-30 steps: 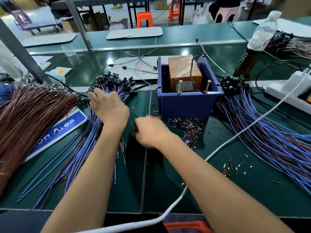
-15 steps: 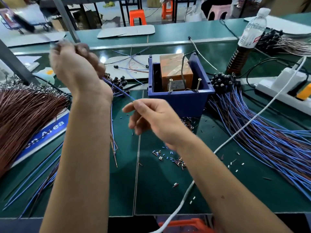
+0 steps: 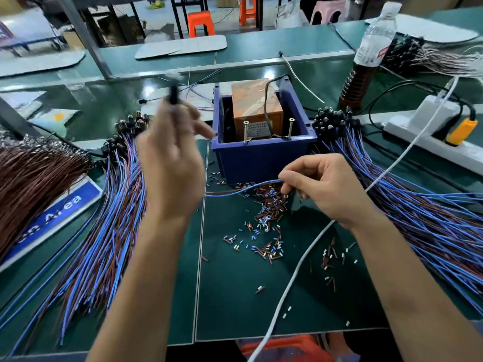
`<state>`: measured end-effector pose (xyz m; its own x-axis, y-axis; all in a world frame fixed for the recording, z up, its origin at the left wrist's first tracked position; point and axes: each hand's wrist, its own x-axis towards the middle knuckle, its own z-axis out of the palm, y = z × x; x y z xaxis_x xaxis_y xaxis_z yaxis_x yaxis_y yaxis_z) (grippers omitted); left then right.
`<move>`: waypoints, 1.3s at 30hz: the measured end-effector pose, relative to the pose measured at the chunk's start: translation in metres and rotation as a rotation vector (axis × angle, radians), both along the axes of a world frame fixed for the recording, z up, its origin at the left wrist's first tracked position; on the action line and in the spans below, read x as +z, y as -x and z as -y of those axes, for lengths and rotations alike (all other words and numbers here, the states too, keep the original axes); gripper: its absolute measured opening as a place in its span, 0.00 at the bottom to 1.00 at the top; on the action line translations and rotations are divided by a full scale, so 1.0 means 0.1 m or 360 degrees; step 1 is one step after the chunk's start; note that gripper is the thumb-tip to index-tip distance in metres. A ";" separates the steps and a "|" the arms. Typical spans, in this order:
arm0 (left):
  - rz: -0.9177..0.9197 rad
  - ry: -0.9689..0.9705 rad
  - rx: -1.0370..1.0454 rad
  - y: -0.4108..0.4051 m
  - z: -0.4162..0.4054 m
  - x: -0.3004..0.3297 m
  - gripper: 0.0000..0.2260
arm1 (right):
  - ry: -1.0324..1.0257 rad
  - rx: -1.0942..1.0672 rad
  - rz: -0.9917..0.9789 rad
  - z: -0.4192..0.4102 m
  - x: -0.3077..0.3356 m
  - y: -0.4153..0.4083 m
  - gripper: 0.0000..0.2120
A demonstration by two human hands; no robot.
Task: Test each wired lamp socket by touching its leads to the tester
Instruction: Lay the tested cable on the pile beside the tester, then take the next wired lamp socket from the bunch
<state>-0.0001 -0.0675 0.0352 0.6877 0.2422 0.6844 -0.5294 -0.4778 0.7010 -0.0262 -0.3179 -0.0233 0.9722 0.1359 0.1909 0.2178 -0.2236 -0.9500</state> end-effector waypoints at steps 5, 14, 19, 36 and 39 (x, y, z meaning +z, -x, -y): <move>-0.0058 -0.0930 -0.0238 0.27 0.60 -0.29 0.09 | -0.0182 0.0068 0.0119 -0.02 -0.05 -0.05 0.03; -0.0196 -0.0923 -0.0541 0.14 0.57 -0.70 0.12 | -0.0295 -0.0096 0.0098 -0.18 -0.27 -0.12 0.12; -0.0169 -0.0763 -0.0473 0.08 0.54 -0.77 0.06 | -0.0243 -0.0111 0.0005 -0.13 -0.29 -0.12 0.08; -0.0265 -0.0558 -0.0460 0.03 0.59 -0.86 0.07 | -0.0136 -0.0060 0.0014 -0.19 -0.26 -0.13 0.10; -0.0260 -0.0532 -0.0462 0.02 0.61 -0.85 0.06 | -0.0161 -0.0101 0.0019 -0.20 -0.24 -0.13 0.10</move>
